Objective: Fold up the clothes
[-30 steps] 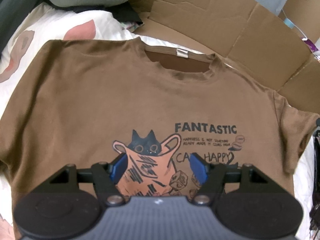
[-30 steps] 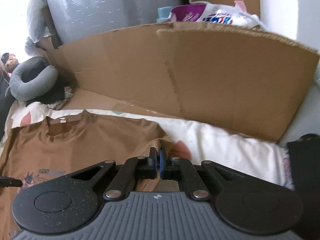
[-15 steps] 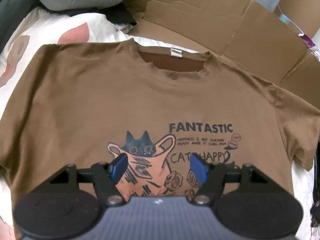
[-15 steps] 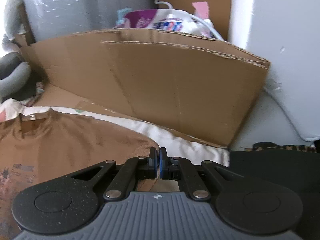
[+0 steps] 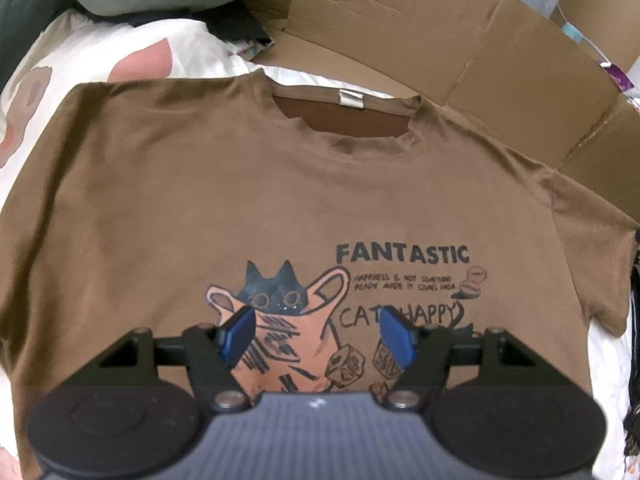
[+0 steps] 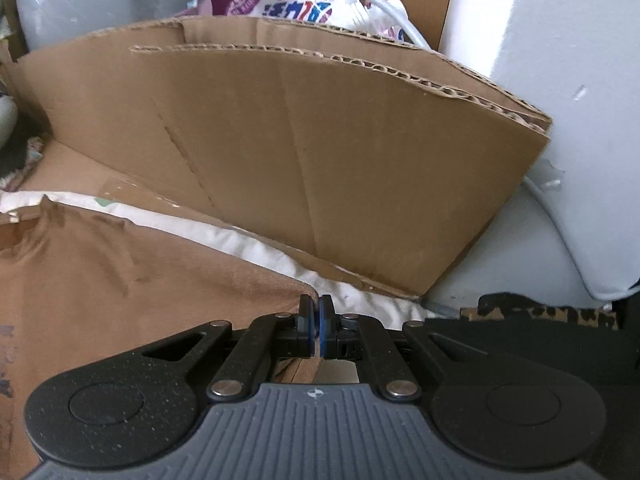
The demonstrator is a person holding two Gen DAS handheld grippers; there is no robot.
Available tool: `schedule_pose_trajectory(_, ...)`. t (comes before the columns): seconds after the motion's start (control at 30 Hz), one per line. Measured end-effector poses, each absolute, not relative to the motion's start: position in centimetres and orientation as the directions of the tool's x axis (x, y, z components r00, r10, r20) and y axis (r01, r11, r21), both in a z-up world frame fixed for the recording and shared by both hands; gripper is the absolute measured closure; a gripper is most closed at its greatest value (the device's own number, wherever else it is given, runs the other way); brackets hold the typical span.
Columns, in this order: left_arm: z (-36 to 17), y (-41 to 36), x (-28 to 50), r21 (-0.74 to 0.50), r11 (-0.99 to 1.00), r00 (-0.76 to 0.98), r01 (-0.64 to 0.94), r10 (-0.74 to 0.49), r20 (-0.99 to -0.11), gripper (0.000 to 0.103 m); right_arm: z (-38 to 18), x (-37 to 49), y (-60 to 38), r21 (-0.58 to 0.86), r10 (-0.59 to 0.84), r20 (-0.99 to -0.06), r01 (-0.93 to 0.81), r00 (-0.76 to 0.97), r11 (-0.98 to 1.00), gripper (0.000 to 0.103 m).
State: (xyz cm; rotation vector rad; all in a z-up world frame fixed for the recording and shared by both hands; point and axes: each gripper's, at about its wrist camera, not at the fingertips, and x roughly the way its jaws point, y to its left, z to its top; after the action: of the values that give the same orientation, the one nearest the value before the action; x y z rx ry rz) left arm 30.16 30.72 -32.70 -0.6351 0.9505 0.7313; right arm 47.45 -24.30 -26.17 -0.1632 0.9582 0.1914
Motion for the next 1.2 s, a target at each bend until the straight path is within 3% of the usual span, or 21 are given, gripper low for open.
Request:
schedule_pose_trajectory(0.2,-32.9,30.7,30.6,-0.156,0.612,0.387,-0.775,0.265,-0.883,0.032,-27.4,49.2,-25.0,-0.113,0.004,-0.839,-0.181,0.544,0.977,0.101)
schedule_pose_trajectory(0.37,-33.0,30.5,31.1,-0.155,0.622,0.39,-0.767,0.261,-0.883,0.032,-26.4,47.8,-26.8,-0.034,0.055,-0.821,-0.145,0.569,0.989,0.085)
schedule_pose_trajectory(0.73,-32.0,29.6,31.9,-0.169,0.65,0.42,-0.741,0.253,-0.871,0.032,-27.1,39.8,-25.9,0.083,0.169,-0.803,-0.173,0.572,0.981,0.085)
schedule_pose_trajectory(1.2,-31.9,29.0,36.4,-0.082,0.793,0.412,-0.604,0.223,-0.884,0.032,-31.0,35.7,-26.0,0.153,0.141,-0.784,-0.031,0.604,0.988,0.078)
